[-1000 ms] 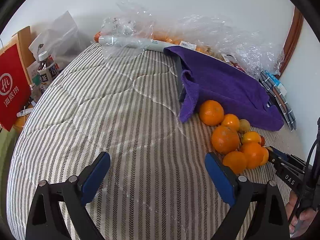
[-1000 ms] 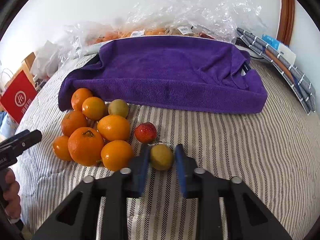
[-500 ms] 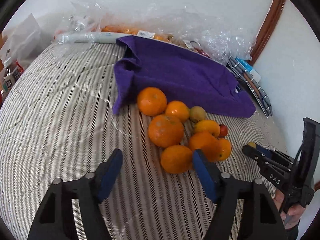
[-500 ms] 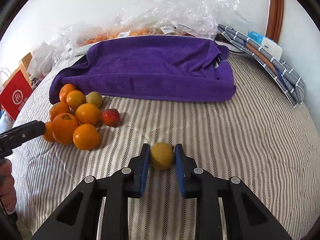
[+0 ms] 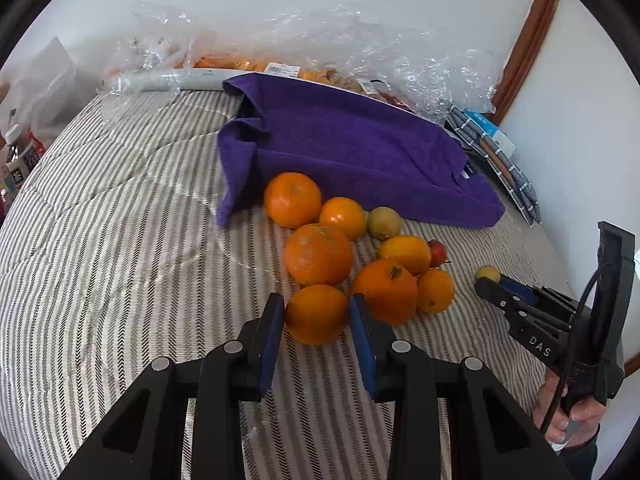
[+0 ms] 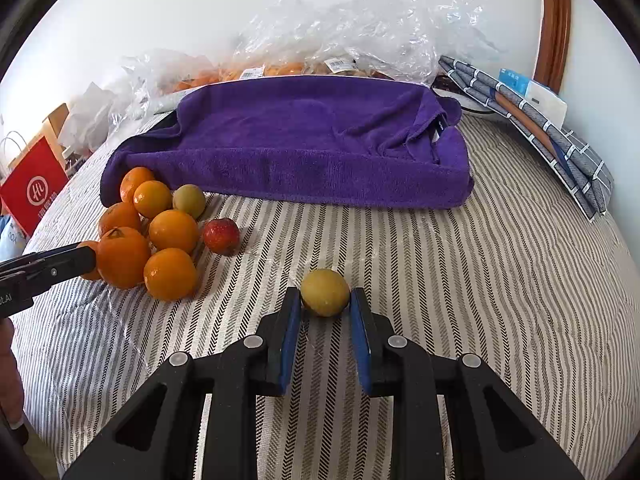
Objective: Organize fruits
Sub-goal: 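Carry the yellow fruit and orange over the purple towel with both tools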
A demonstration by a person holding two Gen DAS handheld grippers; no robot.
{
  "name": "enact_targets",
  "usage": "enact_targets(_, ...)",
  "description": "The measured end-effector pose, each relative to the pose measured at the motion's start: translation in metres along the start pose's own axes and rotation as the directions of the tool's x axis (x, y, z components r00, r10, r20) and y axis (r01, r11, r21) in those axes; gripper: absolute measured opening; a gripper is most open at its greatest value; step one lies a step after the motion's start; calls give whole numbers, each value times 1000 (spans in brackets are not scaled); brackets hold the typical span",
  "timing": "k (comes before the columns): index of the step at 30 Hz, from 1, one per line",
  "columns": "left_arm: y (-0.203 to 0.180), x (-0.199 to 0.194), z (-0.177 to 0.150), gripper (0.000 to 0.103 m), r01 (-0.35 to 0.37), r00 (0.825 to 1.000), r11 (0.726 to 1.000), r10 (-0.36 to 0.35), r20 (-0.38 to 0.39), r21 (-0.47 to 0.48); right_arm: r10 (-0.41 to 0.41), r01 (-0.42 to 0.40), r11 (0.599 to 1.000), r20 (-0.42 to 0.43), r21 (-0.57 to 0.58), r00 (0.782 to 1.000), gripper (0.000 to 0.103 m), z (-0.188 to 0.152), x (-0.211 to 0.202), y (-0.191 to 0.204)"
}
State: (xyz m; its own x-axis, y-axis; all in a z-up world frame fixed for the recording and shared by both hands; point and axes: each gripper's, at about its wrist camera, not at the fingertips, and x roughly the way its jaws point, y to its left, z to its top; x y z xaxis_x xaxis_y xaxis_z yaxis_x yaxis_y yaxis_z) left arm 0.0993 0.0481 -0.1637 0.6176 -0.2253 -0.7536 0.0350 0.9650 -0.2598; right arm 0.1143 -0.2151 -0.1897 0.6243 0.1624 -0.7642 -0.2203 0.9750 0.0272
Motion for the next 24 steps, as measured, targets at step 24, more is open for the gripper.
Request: enact_targets(24,27,-3,-16,31,86,989,985,-66,129,-153,42,-45,996,46,81,998,25,-3,-6,-12)
